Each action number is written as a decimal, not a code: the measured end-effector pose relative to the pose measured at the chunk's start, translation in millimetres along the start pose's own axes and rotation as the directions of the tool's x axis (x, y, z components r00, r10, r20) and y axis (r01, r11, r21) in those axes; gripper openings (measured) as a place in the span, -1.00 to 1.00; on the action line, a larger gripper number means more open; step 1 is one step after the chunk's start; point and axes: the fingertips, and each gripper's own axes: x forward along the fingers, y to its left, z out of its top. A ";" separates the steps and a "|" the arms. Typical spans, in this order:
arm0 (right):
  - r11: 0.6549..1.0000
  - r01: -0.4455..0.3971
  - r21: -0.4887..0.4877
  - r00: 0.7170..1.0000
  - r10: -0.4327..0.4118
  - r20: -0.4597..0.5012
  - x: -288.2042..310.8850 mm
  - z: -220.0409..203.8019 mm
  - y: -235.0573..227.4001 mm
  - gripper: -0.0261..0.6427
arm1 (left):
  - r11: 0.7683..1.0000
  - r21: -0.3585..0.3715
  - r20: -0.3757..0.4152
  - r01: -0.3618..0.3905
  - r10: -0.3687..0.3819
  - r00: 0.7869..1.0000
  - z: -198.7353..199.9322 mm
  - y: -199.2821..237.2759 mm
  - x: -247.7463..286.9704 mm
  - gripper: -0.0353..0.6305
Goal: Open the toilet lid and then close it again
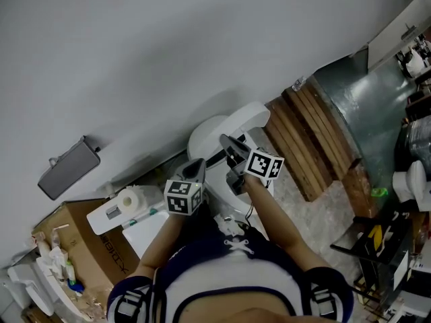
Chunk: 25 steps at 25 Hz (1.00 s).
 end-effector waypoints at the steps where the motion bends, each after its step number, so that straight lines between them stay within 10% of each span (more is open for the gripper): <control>1: 1.000 -0.001 0.000 1.000 0.001 0.002 -2.9 -1.5 0.1 -0.86 | 1.000 0.007 -0.003 0.006 -0.006 1.000 -0.8 -2.6 -0.1 -0.88; 25: 0.996 0.043 0.073 0.999 -0.043 -0.002 -101.1 -48.1 -27.2 -0.85 | 0.992 0.093 -0.090 0.090 -0.082 0.993 -36.0 -71.1 1.8 -0.88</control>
